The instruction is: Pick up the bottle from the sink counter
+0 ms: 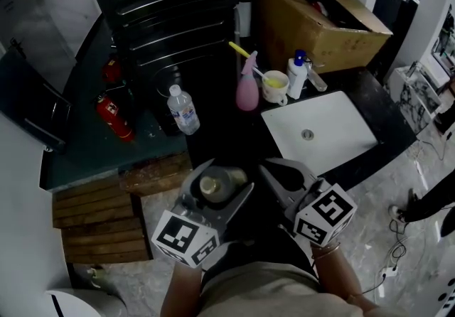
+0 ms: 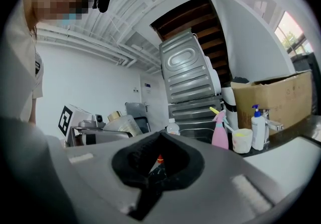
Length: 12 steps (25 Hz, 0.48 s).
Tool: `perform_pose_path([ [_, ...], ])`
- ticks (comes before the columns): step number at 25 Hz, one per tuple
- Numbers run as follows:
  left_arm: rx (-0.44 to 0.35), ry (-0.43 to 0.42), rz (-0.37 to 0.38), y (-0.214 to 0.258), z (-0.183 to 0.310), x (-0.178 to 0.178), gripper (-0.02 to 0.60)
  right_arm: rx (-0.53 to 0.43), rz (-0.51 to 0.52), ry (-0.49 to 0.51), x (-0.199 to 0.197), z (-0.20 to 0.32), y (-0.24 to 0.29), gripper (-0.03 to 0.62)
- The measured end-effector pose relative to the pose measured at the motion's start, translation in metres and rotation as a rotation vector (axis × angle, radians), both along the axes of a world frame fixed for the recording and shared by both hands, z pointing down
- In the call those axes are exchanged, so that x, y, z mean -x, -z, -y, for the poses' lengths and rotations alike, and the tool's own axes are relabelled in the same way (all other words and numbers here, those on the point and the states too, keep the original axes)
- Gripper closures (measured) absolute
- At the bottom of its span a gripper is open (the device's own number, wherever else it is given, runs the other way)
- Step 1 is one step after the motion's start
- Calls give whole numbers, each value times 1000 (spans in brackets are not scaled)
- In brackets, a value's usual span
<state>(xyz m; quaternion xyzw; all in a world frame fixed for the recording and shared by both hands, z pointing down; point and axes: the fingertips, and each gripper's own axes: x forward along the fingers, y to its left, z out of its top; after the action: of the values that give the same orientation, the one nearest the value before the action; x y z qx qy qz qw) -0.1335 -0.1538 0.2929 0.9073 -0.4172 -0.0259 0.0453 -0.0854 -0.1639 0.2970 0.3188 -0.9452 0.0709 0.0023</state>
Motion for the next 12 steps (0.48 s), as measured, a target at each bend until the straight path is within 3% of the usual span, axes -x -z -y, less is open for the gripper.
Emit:
perform_pose_path([
  [12, 34, -12, 2, -12, 4, 1, 236, 23, -36, 13, -1, 1, -14, 591],
])
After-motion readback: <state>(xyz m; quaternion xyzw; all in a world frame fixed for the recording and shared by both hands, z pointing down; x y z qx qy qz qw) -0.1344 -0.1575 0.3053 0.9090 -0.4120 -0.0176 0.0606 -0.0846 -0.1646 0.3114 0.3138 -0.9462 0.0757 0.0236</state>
